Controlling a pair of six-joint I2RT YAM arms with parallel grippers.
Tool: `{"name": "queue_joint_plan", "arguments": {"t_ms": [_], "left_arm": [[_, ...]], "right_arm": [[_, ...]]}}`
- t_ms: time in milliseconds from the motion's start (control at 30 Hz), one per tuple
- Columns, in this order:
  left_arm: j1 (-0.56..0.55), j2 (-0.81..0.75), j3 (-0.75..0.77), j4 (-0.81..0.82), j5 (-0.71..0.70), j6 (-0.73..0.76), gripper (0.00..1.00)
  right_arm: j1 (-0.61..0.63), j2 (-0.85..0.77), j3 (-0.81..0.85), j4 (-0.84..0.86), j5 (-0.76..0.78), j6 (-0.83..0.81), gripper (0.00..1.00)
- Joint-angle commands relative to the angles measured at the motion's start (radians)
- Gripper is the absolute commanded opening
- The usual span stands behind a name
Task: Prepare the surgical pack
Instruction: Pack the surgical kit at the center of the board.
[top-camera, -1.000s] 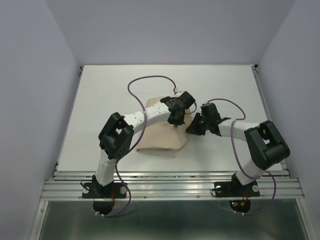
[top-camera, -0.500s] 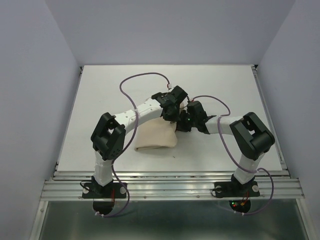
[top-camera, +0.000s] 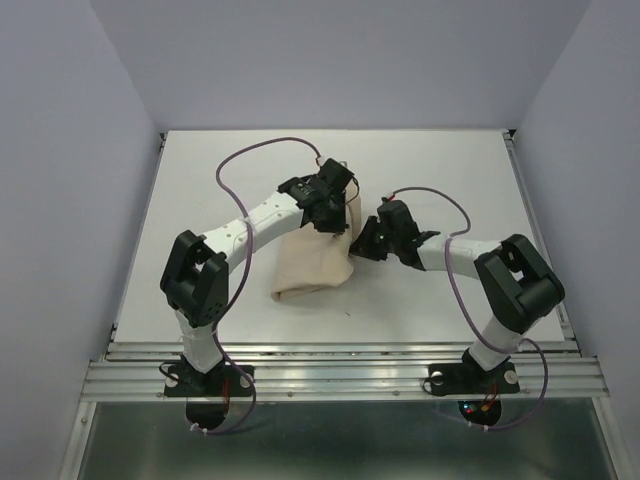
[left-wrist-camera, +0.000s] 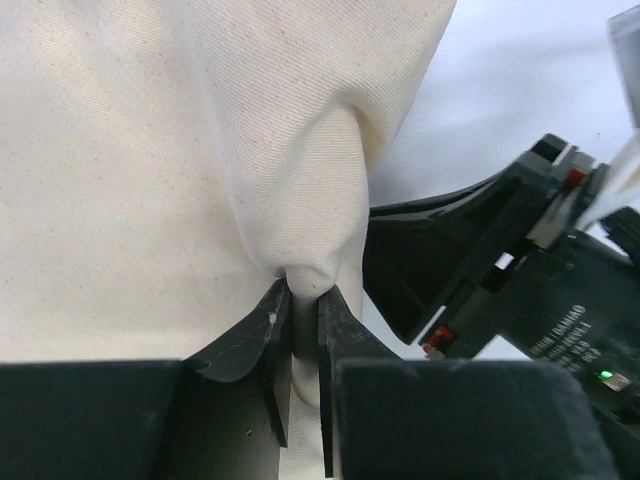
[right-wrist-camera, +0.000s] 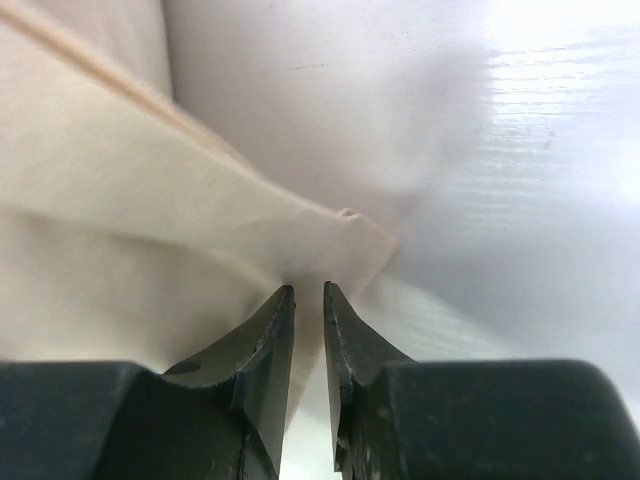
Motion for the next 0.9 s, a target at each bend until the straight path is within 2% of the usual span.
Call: {"name": "queue_joint_plan", "arguments": {"t_ms": [0, 133, 300, 500, 600, 867], "left_arm": [[-0.001, -0.099, -0.014, 0.1, 0.062, 0.009, 0.0], [-0.001, -0.092, -0.039, 0.115, 0.074, 0.006, 0.0], [-0.003, -0.08, -0.06, 0.126, 0.088, 0.001, 0.0], [-0.001, -0.089, -0.077, 0.131, 0.09, 0.0, 0.0], [-0.001, -0.092, -0.08, 0.131, 0.091, 0.0, 0.0], [-0.001, -0.109, -0.094, 0.137, 0.097, 0.001, 0.0]], "right_arm": [[-0.017, -0.097, -0.01, -0.04, 0.062, -0.022, 0.24], [-0.017, -0.191, 0.021, -0.098, 0.124, -0.041, 0.24], [-0.017, -0.222, 0.061, -0.118, 0.155, -0.059, 0.25], [-0.017, -0.156, 0.166, -0.12, 0.162, -0.085, 0.24], [-0.017, -0.095, 0.226, -0.159, 0.235, -0.084, 0.24], [-0.082, 0.042, 0.358, -0.197, 0.266, -0.085, 0.24]]}}
